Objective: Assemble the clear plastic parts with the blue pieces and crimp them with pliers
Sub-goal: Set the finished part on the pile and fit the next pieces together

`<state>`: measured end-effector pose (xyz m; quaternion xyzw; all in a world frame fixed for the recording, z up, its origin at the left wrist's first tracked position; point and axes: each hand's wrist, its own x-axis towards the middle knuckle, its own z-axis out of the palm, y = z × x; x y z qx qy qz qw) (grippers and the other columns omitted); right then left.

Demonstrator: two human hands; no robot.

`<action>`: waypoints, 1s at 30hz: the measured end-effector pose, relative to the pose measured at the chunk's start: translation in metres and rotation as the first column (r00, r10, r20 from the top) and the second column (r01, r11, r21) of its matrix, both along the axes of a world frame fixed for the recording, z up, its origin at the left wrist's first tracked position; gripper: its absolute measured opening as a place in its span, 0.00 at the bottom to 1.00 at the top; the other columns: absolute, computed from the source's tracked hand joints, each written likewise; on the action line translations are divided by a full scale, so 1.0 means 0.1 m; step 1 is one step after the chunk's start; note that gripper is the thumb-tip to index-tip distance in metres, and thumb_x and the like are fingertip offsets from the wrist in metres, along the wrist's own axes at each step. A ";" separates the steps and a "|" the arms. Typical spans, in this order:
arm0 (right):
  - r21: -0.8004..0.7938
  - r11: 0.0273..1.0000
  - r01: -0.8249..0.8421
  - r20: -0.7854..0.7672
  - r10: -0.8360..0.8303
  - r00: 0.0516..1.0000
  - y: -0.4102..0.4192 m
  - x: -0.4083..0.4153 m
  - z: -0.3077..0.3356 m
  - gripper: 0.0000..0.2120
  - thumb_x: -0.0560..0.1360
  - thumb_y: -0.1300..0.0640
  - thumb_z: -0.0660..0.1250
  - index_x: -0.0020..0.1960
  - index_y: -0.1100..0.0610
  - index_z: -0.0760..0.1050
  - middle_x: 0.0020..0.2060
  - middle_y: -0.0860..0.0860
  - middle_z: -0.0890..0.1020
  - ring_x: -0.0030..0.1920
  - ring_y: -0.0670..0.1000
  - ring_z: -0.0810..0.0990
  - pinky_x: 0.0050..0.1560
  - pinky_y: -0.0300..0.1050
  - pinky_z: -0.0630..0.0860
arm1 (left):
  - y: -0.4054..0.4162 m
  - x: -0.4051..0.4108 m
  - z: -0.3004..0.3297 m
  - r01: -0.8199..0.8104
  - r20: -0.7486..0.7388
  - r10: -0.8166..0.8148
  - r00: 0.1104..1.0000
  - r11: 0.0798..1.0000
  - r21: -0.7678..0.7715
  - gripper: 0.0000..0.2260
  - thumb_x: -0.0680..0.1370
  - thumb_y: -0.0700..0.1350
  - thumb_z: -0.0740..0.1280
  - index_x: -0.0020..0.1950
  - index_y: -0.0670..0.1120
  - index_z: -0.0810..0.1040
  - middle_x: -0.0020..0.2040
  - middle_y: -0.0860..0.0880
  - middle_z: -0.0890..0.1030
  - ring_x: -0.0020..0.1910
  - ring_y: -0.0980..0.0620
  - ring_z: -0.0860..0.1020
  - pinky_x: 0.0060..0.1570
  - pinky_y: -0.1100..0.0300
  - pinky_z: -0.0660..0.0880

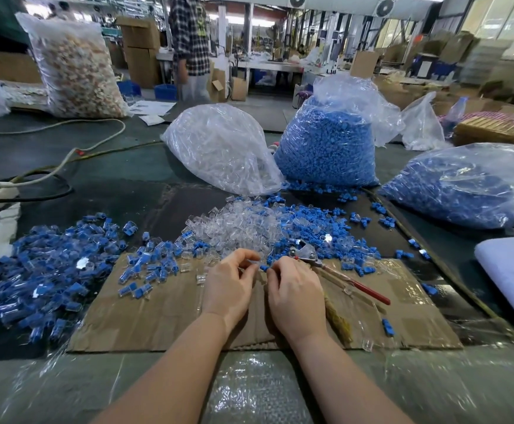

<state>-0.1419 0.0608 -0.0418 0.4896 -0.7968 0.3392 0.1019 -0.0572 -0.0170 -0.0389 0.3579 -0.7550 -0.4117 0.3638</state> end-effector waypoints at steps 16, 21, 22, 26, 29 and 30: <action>-0.032 0.999 -0.042 0.079 0.044 0.996 0.05 0.01 0.03 0.07 0.76 0.55 0.66 0.42 0.58 0.75 0.37 0.51 0.80 0.40 0.54 0.76 0.44 0.48 0.71 | -0.01 0.01 -0.02 0.076 0.013 -0.077 0.997 0.996 0.035 0.13 0.76 0.39 0.67 0.42 0.59 0.77 0.37 0.56 0.80 0.37 0.59 0.78 0.42 0.63 0.76; -0.125 0.989 -0.081 0.052 0.088 0.995 0.07 0.02 0.05 0.07 0.71 0.62 0.70 0.48 0.57 0.78 0.41 0.50 0.80 0.44 0.52 0.78 0.46 0.47 0.76 | 0.00 0.02 0.01 0.076 -0.012 -0.075 0.997 0.996 0.049 0.13 0.76 0.37 0.66 0.45 0.57 0.77 0.40 0.54 0.80 0.39 0.60 0.78 0.42 0.67 0.76; -0.125 0.988 -0.095 0.054 0.102 0.993 0.08 0.01 0.06 0.09 0.70 0.63 0.70 0.50 0.56 0.79 0.42 0.49 0.81 0.45 0.52 0.78 0.48 0.47 0.76 | 0.00 0.02 0.01 0.080 -0.007 -0.080 0.997 0.996 0.040 0.13 0.76 0.37 0.66 0.44 0.57 0.77 0.40 0.54 0.81 0.39 0.61 0.78 0.42 0.68 0.75; -0.105 0.987 -0.120 0.037 0.125 0.991 0.08 -0.02 0.06 0.11 0.69 0.64 0.72 0.51 0.55 0.81 0.41 0.49 0.80 0.45 0.53 0.78 0.48 0.47 0.76 | 0.01 0.02 0.02 0.082 0.009 -0.083 0.997 0.996 0.026 0.15 0.76 0.38 0.66 0.41 0.60 0.76 0.38 0.55 0.80 0.37 0.61 0.77 0.40 0.69 0.75; -0.112 0.986 -0.124 0.038 0.129 0.991 0.08 -0.03 0.06 0.11 0.69 0.63 0.71 0.50 0.55 0.81 0.41 0.50 0.80 0.44 0.53 0.78 0.47 0.48 0.76 | 0.02 0.02 0.03 0.071 0.027 -0.072 0.997 0.997 0.013 0.15 0.76 0.38 0.66 0.40 0.59 0.76 0.37 0.56 0.80 0.36 0.61 0.77 0.38 0.69 0.74; -0.115 0.985 -0.127 0.039 0.132 0.991 0.09 -0.03 0.06 0.10 0.70 0.63 0.71 0.50 0.55 0.81 0.40 0.50 0.80 0.44 0.53 0.78 0.47 0.49 0.76 | 0.02 0.01 0.03 0.071 0.028 -0.071 0.997 0.997 0.015 0.14 0.76 0.38 0.66 0.40 0.59 0.76 0.37 0.56 0.80 0.36 0.61 0.77 0.38 0.69 0.74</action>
